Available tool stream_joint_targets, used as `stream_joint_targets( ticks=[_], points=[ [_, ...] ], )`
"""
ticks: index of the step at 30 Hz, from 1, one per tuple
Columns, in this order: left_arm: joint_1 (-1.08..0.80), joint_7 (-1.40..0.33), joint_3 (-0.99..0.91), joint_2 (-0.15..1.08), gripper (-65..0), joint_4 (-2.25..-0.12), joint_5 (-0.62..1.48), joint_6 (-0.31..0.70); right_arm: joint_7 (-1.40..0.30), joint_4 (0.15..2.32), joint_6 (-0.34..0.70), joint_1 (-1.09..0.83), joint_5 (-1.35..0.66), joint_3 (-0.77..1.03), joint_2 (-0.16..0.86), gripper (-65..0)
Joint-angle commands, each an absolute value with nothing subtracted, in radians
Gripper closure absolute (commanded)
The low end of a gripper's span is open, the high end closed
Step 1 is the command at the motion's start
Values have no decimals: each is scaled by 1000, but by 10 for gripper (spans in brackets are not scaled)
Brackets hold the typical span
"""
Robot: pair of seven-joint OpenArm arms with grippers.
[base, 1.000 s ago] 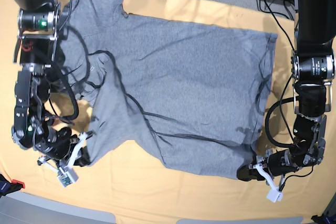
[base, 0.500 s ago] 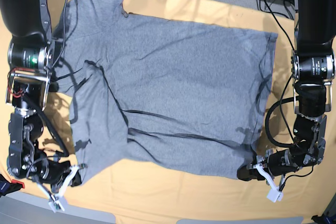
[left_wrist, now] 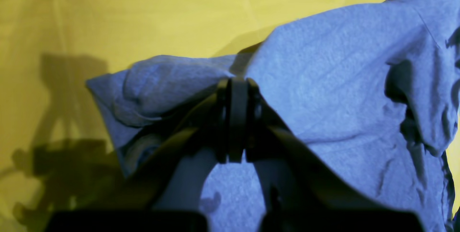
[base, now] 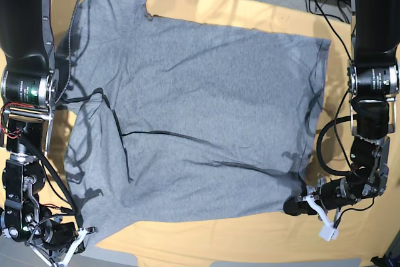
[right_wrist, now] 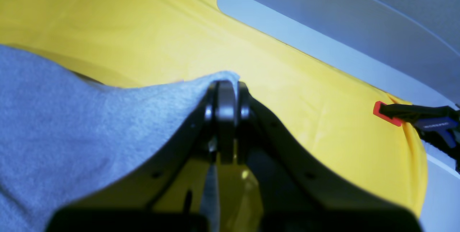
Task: Layout the t-shirt on the table in an organized manner, then fold the t-shirt properly
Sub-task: 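Pull the hem with the right gripper back outward to flatten the shirt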
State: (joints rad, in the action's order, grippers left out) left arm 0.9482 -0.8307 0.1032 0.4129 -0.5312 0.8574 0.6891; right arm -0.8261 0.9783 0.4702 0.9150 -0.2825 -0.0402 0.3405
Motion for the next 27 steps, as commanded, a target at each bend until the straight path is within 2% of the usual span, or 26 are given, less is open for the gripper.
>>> stream_joint_targets(
  ticks=[1, 12, 16, 27],
  points=[
    [992, -809, 97, 425, 0, -548, 881, 696, -796, 993, 469, 956, -286, -45, 349, 0],
    [992, -768, 97, 453, 0, -548, 867, 679, -780, 993, 459, 859, -267, -93, 346, 0],
    [996, -711, 97, 458, 0, -548, 824, 633, -762, 993, 456, 828, -252, -93, 347, 0],
    [1029, -677, 97, 449, 0, -548, 821, 629, -705, 993, 445, 896, -200, -93, 346, 0]
  ],
)
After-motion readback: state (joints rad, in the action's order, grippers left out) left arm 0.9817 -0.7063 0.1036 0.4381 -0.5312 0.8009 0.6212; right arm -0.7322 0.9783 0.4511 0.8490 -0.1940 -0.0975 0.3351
